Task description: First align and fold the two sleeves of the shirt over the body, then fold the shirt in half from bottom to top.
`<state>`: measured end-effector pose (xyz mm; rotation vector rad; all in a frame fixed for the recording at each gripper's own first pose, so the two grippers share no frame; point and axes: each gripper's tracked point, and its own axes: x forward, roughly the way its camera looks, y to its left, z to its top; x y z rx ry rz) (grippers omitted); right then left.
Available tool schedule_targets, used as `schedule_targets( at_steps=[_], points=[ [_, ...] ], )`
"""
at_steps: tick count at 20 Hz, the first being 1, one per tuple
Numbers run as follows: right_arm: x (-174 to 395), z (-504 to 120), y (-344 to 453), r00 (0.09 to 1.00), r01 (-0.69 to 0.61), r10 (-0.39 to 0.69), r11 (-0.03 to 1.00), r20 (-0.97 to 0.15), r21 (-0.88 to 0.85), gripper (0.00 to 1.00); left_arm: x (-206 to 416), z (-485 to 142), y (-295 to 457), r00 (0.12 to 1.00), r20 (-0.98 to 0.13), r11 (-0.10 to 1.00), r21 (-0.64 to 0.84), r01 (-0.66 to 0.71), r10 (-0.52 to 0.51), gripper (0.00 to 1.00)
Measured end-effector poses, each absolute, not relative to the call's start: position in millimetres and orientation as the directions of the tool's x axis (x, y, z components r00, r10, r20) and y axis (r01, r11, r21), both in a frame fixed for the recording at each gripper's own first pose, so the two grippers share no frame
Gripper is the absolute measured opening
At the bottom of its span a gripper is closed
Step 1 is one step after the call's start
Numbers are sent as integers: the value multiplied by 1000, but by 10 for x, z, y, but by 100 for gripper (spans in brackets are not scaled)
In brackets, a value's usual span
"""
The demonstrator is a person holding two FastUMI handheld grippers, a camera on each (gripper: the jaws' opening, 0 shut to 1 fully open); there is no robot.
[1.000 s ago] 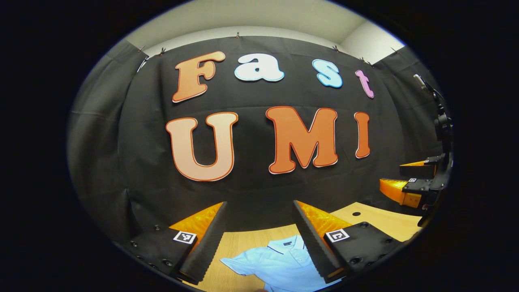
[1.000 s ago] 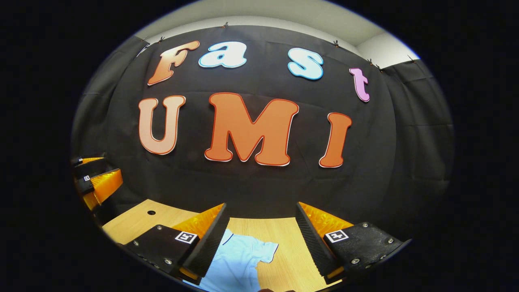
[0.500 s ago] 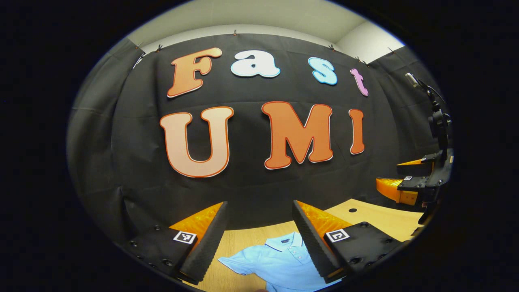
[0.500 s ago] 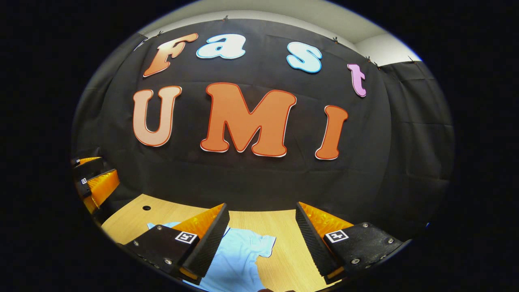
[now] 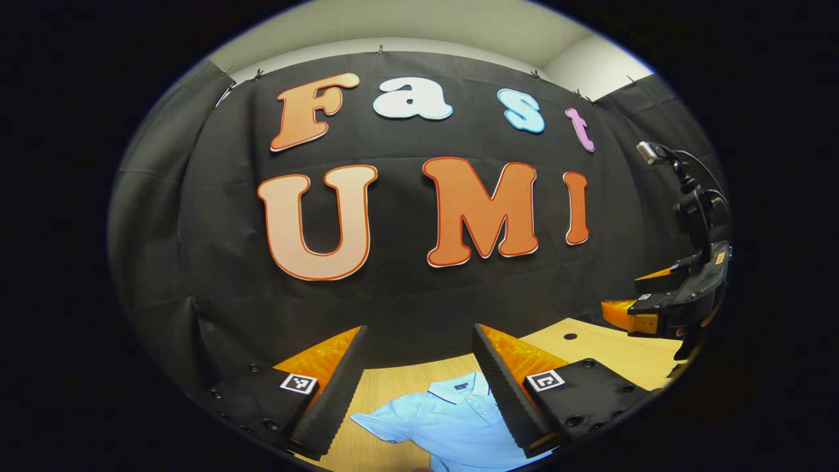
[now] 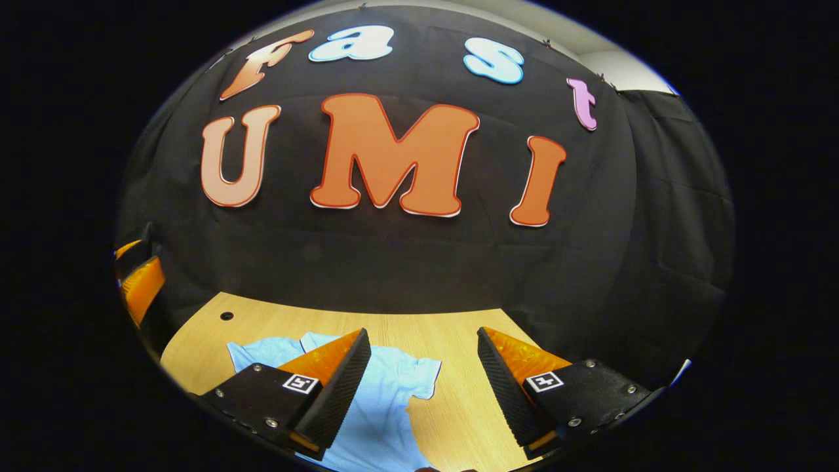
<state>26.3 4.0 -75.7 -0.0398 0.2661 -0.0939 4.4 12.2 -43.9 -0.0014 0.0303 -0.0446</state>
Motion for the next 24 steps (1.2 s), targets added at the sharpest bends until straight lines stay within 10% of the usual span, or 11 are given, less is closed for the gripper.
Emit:
schedule_targets(
  at_steps=[24],
  points=[
    [1400, -2995, -288, 556, -29, 44, 999, -830, 33, 97, -314, -796, 86, 943, -211, 964, 113, -239, 259, 100]
  ],
)
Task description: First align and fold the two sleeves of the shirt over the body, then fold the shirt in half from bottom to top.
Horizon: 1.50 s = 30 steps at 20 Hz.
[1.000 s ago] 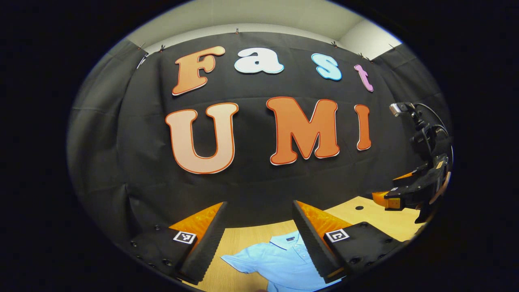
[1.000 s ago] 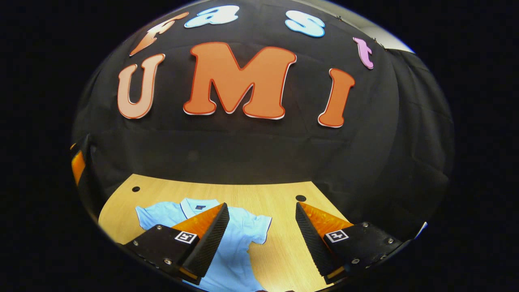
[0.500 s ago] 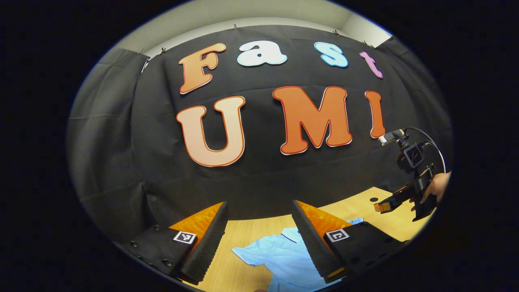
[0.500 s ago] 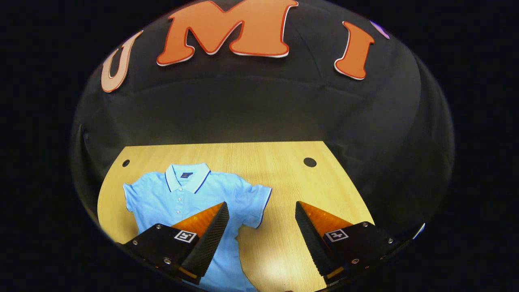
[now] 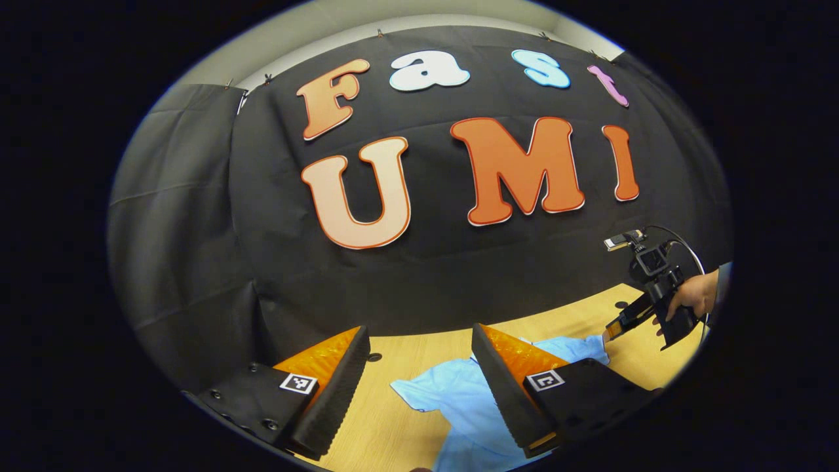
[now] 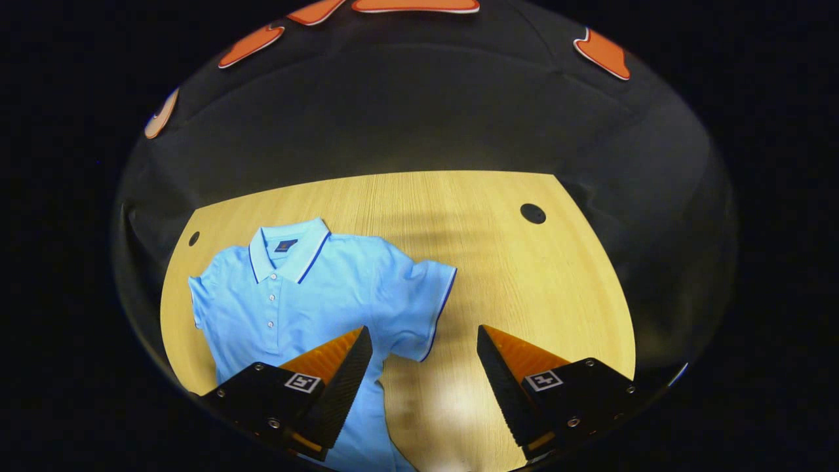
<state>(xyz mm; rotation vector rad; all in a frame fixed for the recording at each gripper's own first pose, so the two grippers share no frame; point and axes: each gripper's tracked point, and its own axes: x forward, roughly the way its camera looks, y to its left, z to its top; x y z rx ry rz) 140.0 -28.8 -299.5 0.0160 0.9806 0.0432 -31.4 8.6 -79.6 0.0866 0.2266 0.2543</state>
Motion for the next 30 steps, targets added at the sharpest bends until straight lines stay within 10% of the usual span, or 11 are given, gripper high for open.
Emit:
schedule_targets(
  at_steps=[15, 24, 30],
  points=[
    [1717, -3861, -335, 378, 69, 35, 995, -925, 67, 68, -482, -954, -37, 900, -295, 945, 168, -280, 320, 100],
    [1774, -3972, -267, 371, 100, 12, 994, -929, 53, 18, -474, -960, -120, 892, -315, 942, 196, -272, 323, 100],
    [1793, -3912, -171, 346, 152, 138, 968, -928, 200, 4, -585, -988, -53, 883, -341, 943, 192, -271, 323, 100]
  ],
)
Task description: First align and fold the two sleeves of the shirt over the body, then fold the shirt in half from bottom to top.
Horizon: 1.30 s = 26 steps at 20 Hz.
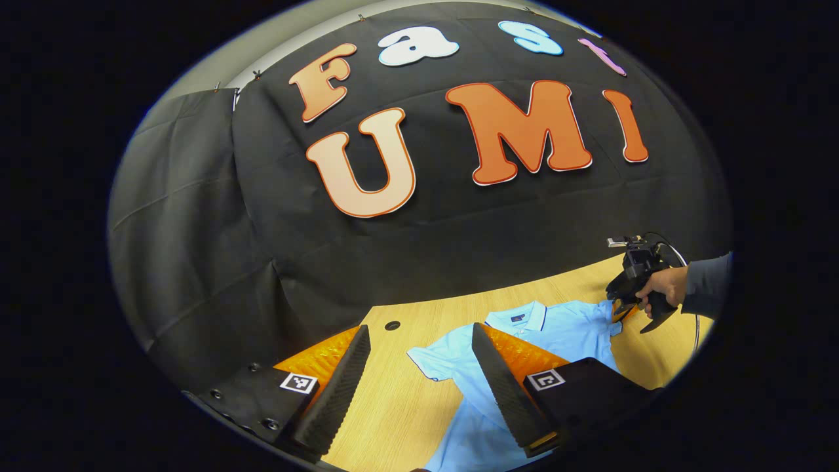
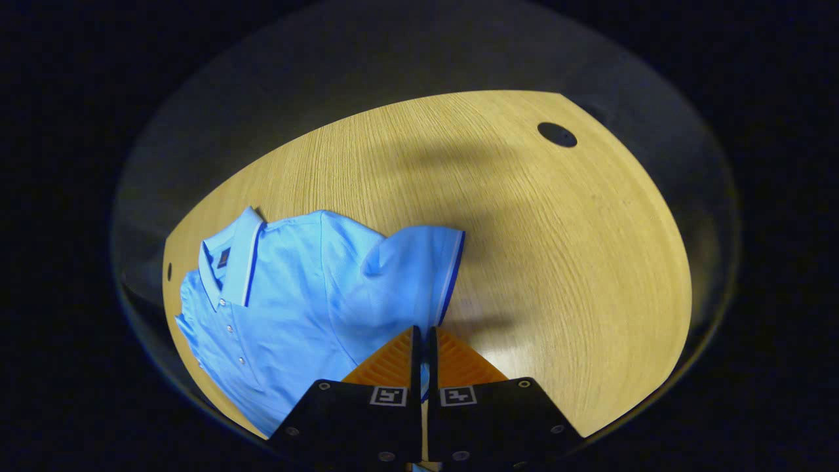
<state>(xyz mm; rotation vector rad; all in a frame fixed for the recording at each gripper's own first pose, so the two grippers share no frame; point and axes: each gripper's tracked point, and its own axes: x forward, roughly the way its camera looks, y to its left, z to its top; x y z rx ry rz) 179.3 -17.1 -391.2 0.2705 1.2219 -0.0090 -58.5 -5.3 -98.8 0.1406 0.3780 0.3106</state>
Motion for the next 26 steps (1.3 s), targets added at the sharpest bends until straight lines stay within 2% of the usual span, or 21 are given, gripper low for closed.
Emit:
schedule_targets(
  at_steps=[3, 10, 19, 22, 25, 26],
  points=[
    [1900, -3732, -144, 408, 164, 150, 958, -901, 234, 4, -561, -1002, 63, 887, -337, 945, 193, -264, 316, 100],
    [1896, -3321, 306, 481, 100, 229, 945, -846, 312, 4, -409, -1135, 448, 903, -332, 960, 156, -234, 274, 100],
    [1692, -3209, 1140, 479, -42, 266, 959, -837, 281, 4, -437, -1714, 1194, 863, -430, 962, 55, -269, 266, 100],
    [1652, -3184, 1385, 474, -91, 294, 954, -830, 286, 4, -325, -1976, 1220, 849, -495, 974, -15, -224, 188, 97],
    [1562, -3104, 1528, 491, -144, 307, 952, -815, 272, 11, -148, -2222, 1256, 830, -544, 983, -47, -177, 123, 100],
    [1547, -3076, 1533, 506, -157, 298, 955, -809, 253, 17, -70, -2297, 1250, 822, -562, 986, -61, -157, 96, 100]
  ],
)
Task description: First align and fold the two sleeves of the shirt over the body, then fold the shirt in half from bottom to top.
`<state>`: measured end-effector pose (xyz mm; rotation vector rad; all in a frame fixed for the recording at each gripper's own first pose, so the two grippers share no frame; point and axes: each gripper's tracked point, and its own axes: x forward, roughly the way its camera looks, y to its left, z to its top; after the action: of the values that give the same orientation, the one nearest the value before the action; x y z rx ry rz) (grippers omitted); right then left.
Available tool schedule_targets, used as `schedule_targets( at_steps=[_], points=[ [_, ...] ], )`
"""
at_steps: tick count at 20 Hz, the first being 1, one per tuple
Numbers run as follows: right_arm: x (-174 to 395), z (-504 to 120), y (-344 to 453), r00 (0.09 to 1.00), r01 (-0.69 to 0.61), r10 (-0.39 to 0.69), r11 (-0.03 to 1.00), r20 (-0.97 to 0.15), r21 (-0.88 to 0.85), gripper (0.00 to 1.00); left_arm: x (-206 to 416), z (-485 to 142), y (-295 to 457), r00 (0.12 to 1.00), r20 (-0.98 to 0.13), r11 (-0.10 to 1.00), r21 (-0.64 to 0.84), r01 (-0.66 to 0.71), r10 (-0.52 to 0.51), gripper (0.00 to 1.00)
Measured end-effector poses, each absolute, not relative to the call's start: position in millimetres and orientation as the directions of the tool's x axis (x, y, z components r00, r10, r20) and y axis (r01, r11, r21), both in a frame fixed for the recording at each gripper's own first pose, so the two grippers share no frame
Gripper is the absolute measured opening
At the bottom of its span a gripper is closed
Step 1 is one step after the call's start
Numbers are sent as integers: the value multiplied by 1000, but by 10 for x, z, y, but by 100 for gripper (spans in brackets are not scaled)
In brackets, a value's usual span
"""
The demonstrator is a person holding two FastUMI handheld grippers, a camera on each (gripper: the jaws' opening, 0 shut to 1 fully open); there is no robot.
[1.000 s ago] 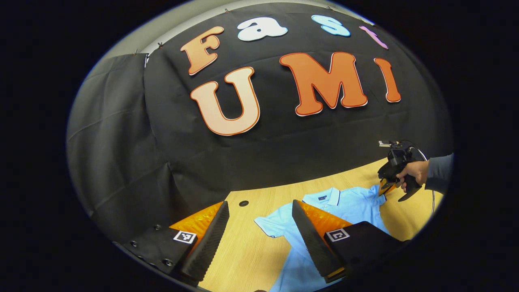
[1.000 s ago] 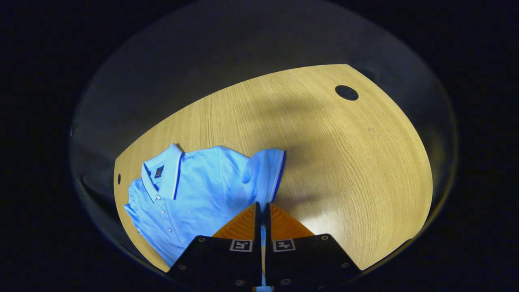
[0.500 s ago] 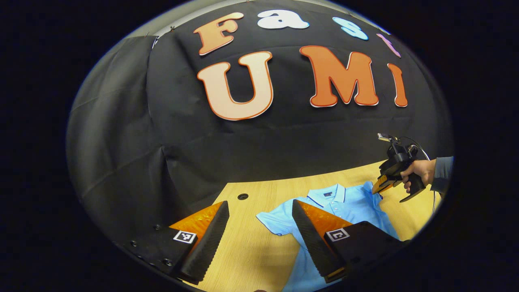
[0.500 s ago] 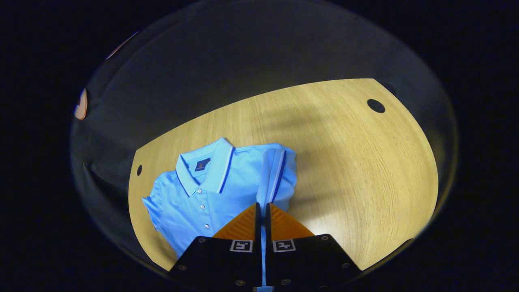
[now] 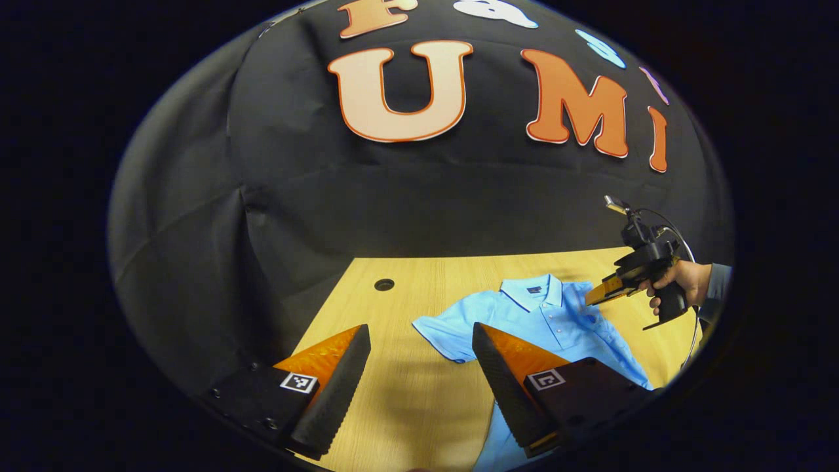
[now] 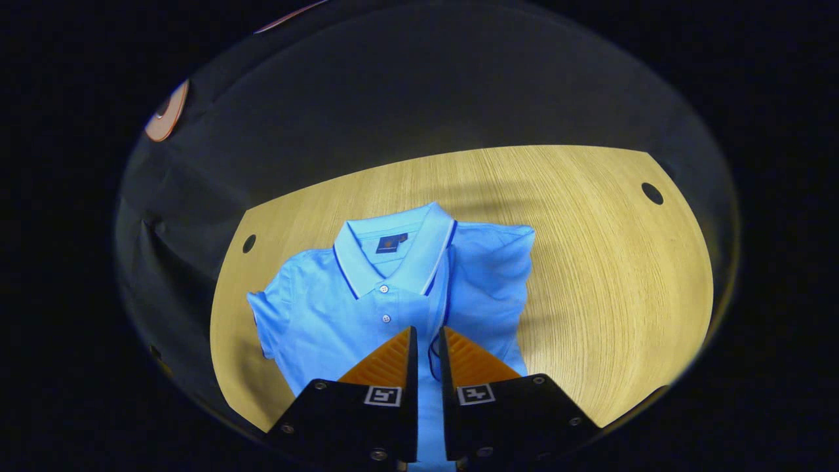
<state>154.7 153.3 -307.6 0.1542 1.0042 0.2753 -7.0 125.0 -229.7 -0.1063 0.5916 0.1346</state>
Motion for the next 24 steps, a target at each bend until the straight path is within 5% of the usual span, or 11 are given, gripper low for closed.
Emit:
schedule_targets(
  at_steps=[5, 6, 10, 18, 22, 23, 24],
  points=[
    [1383, -2755, 1359, 584, -169, 263, 965, -768, 202, 19, 293, -2908, 1157, 734, -679, 987, -138, -86, -31, 100],
    [1346, -2682, 1288, 607, -161, 250, 968, -755, 191, 33, 374, -3040, 1148, 712, -700, 985, -151, -78, -51, 97],
    [1060, -2437, 994, 681, -170, 213, 977, -700, 131, 62, 579, -3424, 1085, 629, -765, 974, -220, -53, -139, 100],
    [425, -2098, 508, 770, -91, 135, 991, -623, 103, 87, 919, -4127, 1152, 456, -879, 976, -200, -87, -139, 98],
    [126, -1993, 309, 786, -80, 110, 994, -608, 76, 94, 1058, -4334, 1170, 397, -911, 979, -172, -109, -116, 98],
    [52, -1982, 261, 787, -73, 101, 995, -609, 71, 89, 1095, -4391, 1165, 386, -917, 982, -155, -110, -101, 98],
    [2, -1966, 233, 789, -67, 98, 995, -606, 73, 96, 1129, -4440, 1158, 377, -922, 984, -143, -109, -93, 98]
  ],
)
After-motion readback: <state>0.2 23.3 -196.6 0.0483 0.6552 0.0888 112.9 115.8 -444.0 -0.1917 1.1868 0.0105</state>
